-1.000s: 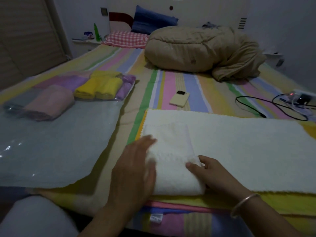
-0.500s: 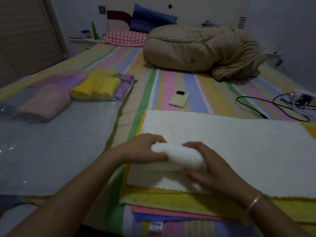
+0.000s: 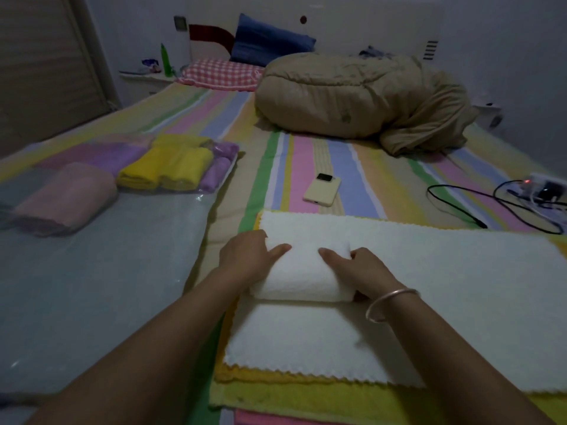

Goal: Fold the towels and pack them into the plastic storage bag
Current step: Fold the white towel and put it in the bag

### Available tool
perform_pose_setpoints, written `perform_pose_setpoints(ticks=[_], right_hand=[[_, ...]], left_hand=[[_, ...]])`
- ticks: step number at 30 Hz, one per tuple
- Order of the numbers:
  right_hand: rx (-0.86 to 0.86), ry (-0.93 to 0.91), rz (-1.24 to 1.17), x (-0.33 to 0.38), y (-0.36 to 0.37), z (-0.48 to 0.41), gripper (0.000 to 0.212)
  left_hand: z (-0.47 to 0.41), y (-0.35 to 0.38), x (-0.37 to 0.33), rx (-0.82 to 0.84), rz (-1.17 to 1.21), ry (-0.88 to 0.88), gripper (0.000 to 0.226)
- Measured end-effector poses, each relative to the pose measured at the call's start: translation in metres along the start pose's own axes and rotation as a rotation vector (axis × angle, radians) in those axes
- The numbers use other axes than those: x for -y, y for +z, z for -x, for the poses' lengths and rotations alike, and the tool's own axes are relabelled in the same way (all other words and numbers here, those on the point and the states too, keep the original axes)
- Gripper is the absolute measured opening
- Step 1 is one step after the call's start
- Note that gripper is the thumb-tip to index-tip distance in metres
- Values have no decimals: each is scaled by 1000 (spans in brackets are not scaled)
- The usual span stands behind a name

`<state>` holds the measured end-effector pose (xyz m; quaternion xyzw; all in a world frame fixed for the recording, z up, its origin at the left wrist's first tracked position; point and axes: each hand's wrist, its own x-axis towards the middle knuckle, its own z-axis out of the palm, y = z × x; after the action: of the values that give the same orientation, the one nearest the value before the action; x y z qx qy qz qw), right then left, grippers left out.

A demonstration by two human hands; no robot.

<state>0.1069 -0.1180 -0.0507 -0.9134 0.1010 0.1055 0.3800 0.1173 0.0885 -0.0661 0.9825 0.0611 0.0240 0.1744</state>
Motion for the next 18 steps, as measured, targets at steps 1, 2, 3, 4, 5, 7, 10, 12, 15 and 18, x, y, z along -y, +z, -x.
perform_pose_setpoints(ticks=[1, 2, 3, 4, 5, 7, 10, 12, 15, 18], right_hand=[[47, 11, -101, 2, -2, 3, 77], [91, 16, -200, 4, -4, 8, 65], [130, 1, -280, 4, -7, 14, 55], [159, -36, -351, 4, -10, 19, 48], [181, -91, -424, 4, -13, 25, 43], [239, -213, -543, 8, -20, 40, 41], [368, -365, -581, 25, -33, 66, 52], [446, -456, -524, 40, -40, 84, 51], [540, -552, -479, 66, -40, 108, 46], [587, -578, -463, 88, -22, 123, 48]], left_hand=[[0, 0, -1, 14, 1, 16, 62], [0, -3, -1, 30, 18, 46, 61], [2, -9, -1, 54, 50, 88, 59], [4, -19, -1, 83, 103, 140, 58], [8, -31, -1, 124, 167, 196, 59], [21, -62, 0, 258, 305, 290, 72], [50, -104, 3, 517, 439, 310, 87], [75, -120, 11, 628, 493, 368, 68], [119, -130, 30, 627, 687, 332, 42], [165, -131, 56, 409, 889, 243, 43]])
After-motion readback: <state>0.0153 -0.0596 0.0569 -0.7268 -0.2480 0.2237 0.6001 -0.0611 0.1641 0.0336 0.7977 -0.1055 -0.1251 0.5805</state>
